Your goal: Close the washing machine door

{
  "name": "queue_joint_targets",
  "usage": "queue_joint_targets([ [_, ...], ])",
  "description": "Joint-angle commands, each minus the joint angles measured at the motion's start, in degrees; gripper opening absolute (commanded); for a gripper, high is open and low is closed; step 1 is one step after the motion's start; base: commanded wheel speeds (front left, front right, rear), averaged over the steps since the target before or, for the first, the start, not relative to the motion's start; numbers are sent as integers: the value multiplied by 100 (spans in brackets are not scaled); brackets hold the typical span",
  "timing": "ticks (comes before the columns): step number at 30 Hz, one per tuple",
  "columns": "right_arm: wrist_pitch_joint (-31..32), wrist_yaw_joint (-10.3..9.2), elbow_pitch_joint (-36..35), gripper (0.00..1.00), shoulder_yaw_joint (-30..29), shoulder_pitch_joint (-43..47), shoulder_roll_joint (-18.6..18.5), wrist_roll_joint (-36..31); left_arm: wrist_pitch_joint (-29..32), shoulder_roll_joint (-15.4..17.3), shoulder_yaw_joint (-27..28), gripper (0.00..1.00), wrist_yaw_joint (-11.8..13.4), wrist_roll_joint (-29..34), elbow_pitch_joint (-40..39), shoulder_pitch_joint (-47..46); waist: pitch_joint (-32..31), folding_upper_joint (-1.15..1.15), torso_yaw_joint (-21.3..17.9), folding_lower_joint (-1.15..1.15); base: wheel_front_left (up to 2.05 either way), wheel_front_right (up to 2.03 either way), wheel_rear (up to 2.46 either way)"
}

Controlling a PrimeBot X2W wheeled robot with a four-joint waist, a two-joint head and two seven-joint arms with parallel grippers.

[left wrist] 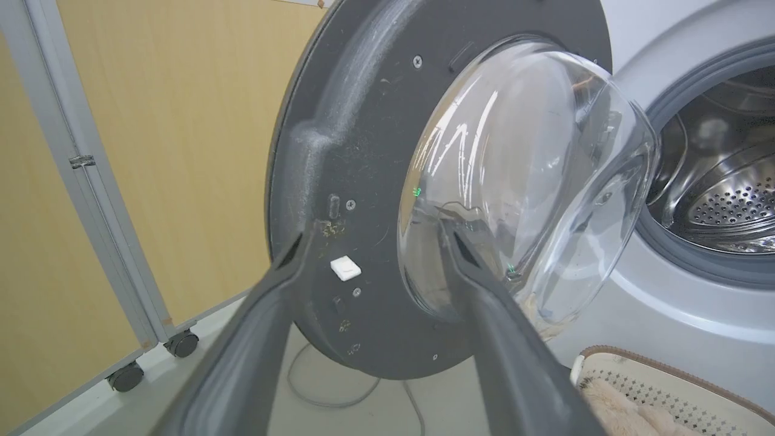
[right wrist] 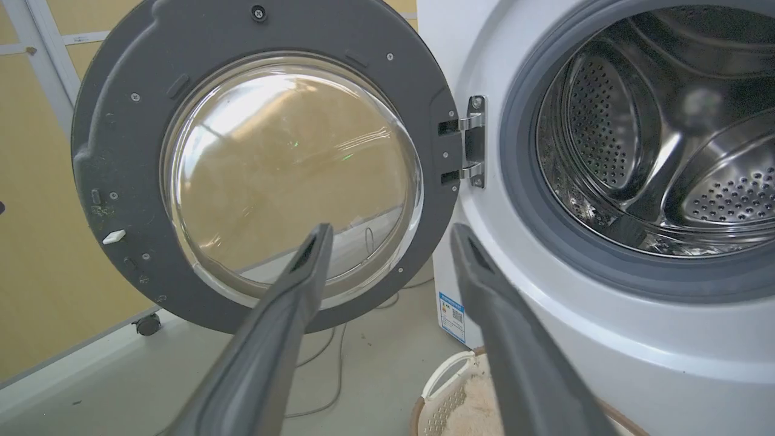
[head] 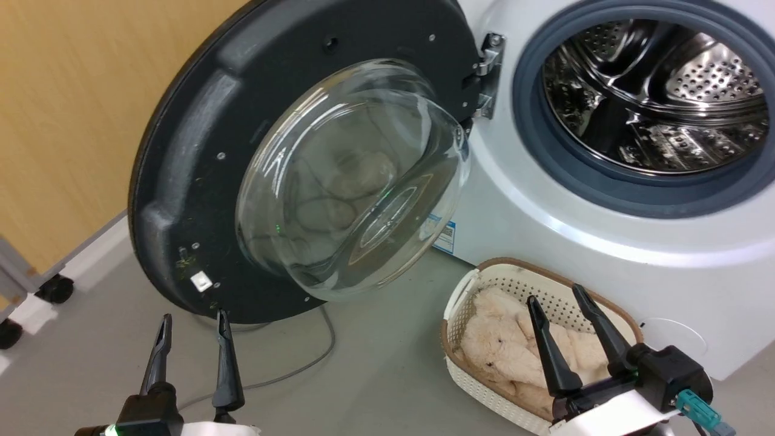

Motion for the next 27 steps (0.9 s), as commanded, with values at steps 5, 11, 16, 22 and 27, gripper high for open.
queue_joint_targets([
  [5,-115,5,36,100,54,-67,-49,88,-97,-6,-12,100,68,-38,-42,130,-3,0,127,0,0,0,0],
  [11,-115,5,16,100,50,-61,-39,85,-97,-6,-1,100,59,-34,-53,127,-3,0,125,0,0,0,0],
  [16,-115,5,19,100,52,-51,-39,76,-97,-6,-2,100,61,-55,-67,121,4,0,123,0,0,0,0],
  [22,-115,5,7,100,29,-30,-43,62,-97,-5,85,0,-26,-229,-258,27,20,0,118,0,0,0,0],
  [27,-115,5,-58,100,-57,19,-38,25,-97,116,466,0,-268,-213,-642,-231,59,0,97,0,0,0,0],
])
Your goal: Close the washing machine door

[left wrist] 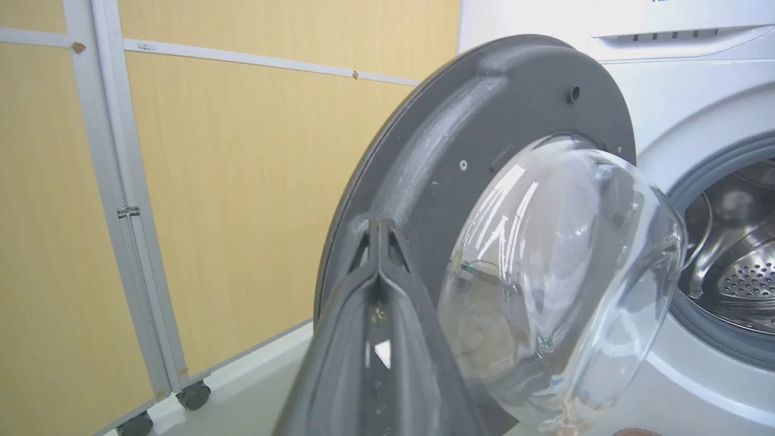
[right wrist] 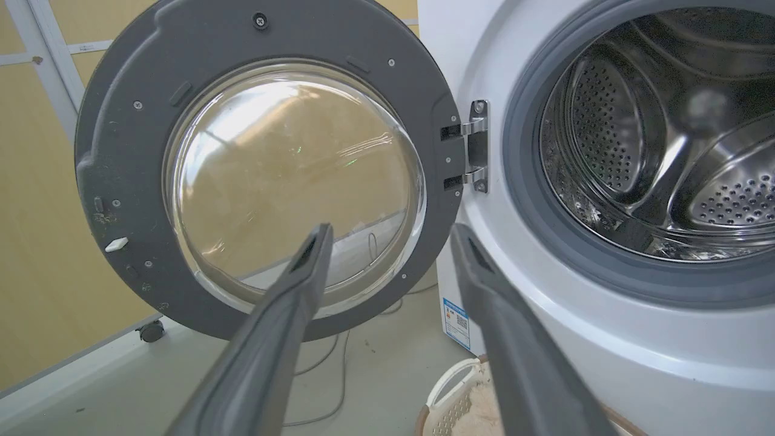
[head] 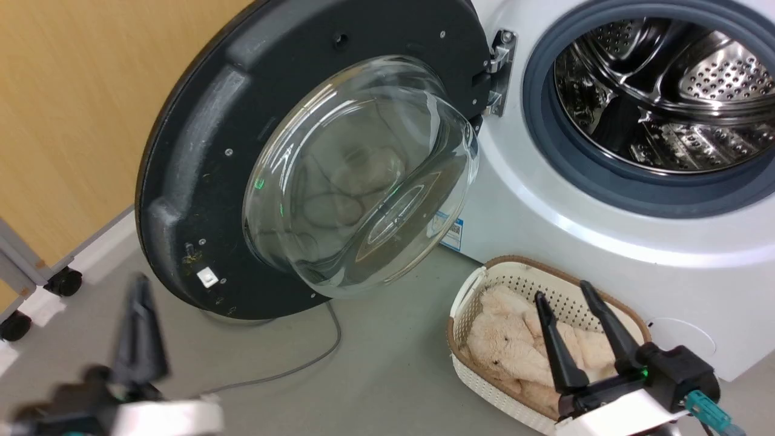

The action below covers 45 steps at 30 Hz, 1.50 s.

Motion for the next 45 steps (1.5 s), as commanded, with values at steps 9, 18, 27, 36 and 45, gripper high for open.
queue_joint_targets([
  [9,-25,5,-270,100,-215,183,-61,-181,-29,883,1168,0,-798,-642,447,-1346,342,0,-93,0,0,0,0],
  [18,-25,5,-318,100,-123,-30,-182,-232,918,1515,2014,0,-1134,-2530,2478,-2767,667,0,-392,0,0,0,0],
  [27,-25,5,-322,100,-41,-195,-180,-256,3419,1426,2816,0,-1076,-5307,4184,-3866,774,0,-558,0,0,0,0],
  [36,-25,5,-283,100,-69,-192,-116,-228,5252,1230,2723,0,-1140,-6300,4127,-3557,686,0,-620,0,0,0,0],
  [45,-25,5,-242,100,-315,-114,29,-219,6592,845,2513,0,-1209,-6989,2989,-2567,409,0,-841,0,0,0,0],
])
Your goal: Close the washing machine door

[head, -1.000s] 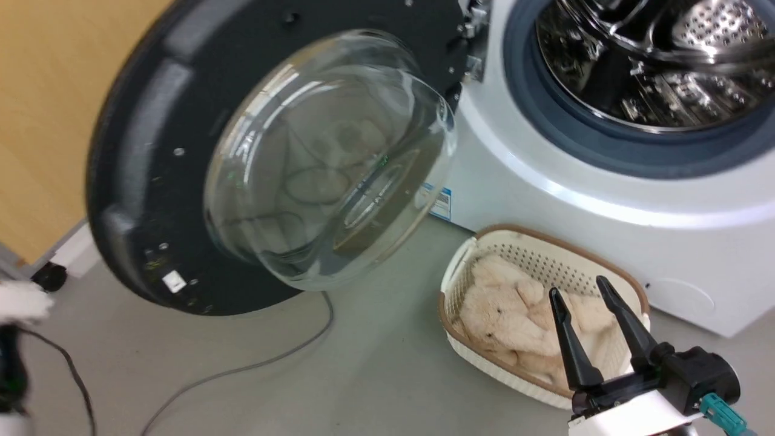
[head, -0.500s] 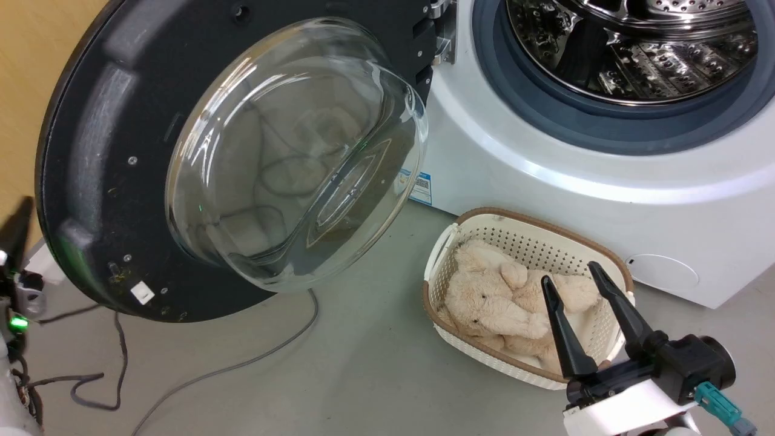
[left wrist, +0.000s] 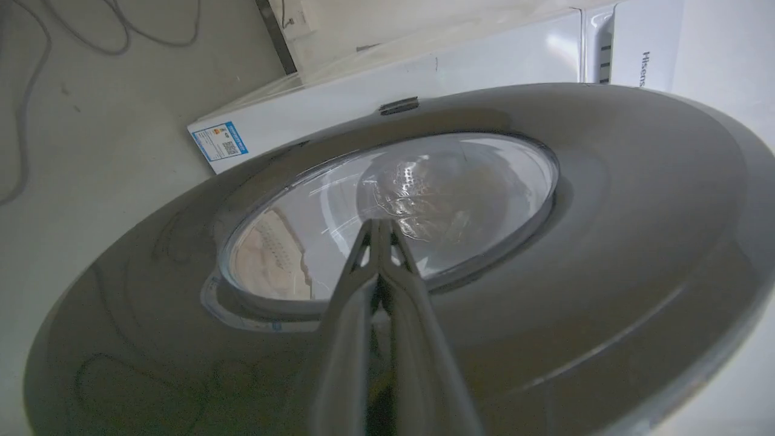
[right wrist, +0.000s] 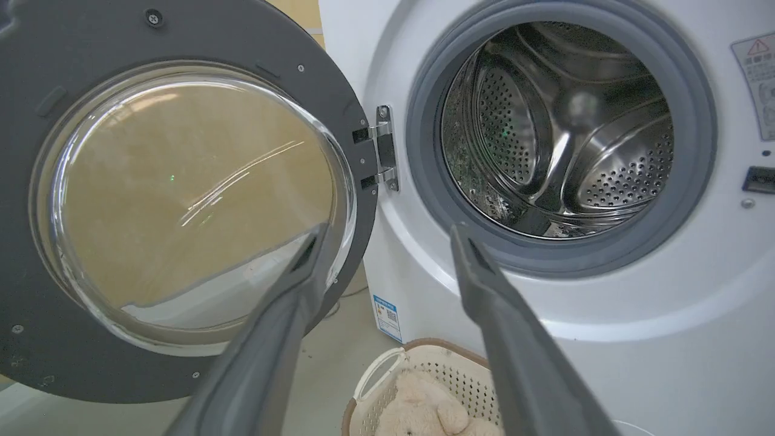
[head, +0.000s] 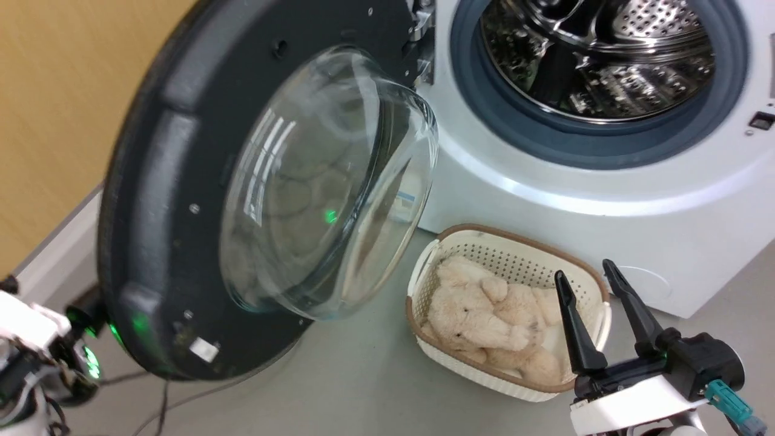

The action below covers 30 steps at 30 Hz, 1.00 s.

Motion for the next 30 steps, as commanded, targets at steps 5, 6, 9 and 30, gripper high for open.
queue_joint_targets([
  [5,-24,5,-13,100,-159,108,82,50,473,-425,-248,0,140,-204,-758,626,-140,0,-201,0,0,0,0],
  [6,-24,5,-20,100,-190,128,90,52,535,-509,-320,0,182,-211,-924,739,-154,0,-237,0,0,0,0],
  [9,-24,5,-52,100,-261,163,109,50,527,-744,-508,0,327,-238,-1398,1045,-175,0,-375,0,0,0,0],
  [30,-24,5,-169,100,-356,87,146,26,-969,-924,-3274,0,365,-1564,-2052,1946,107,0,-2107,0,0,0,0],
])
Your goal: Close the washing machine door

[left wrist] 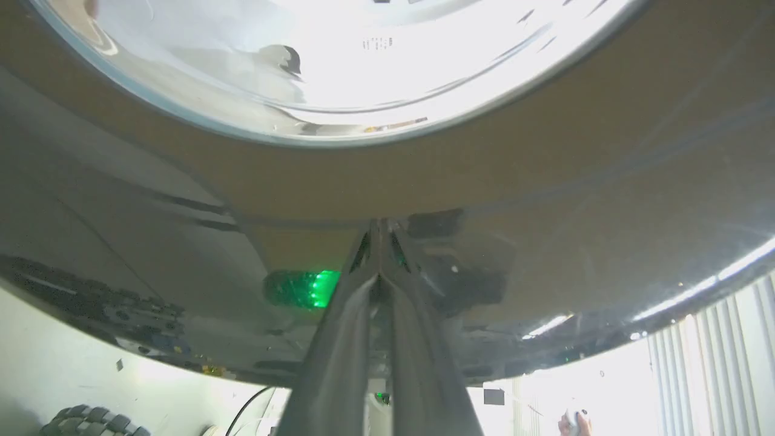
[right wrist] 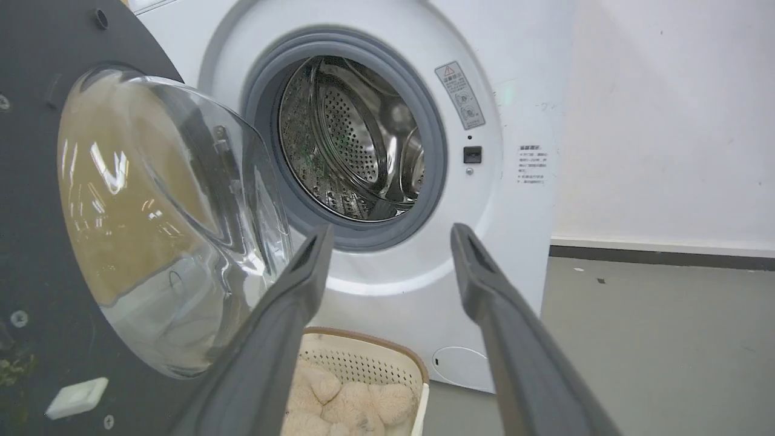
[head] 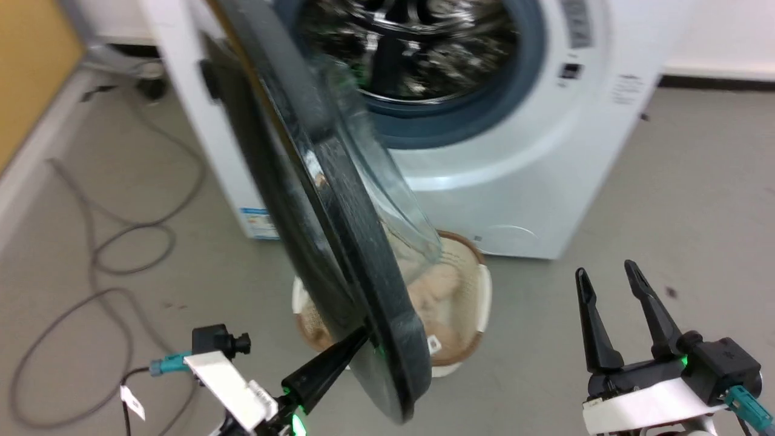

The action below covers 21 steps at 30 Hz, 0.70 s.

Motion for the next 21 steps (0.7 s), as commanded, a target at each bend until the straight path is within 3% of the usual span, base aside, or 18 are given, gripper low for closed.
queue_joint_targets([
  [1,-24,5,-19,100,14,-57,17,30,-56,-11,-20,0,-46,-35,23,-53,122,0,-378,0,0,0,0],
  [12,-24,5,-57,100,71,-148,44,153,-1668,-11,-837,0,-236,-452,749,-912,473,0,-1666,0,0,0,0],
  [21,-24,5,-67,100,245,-218,49,397,-2978,-11,-934,0,-282,-482,1531,-1933,683,0,-2283,0,0,0,0],
])
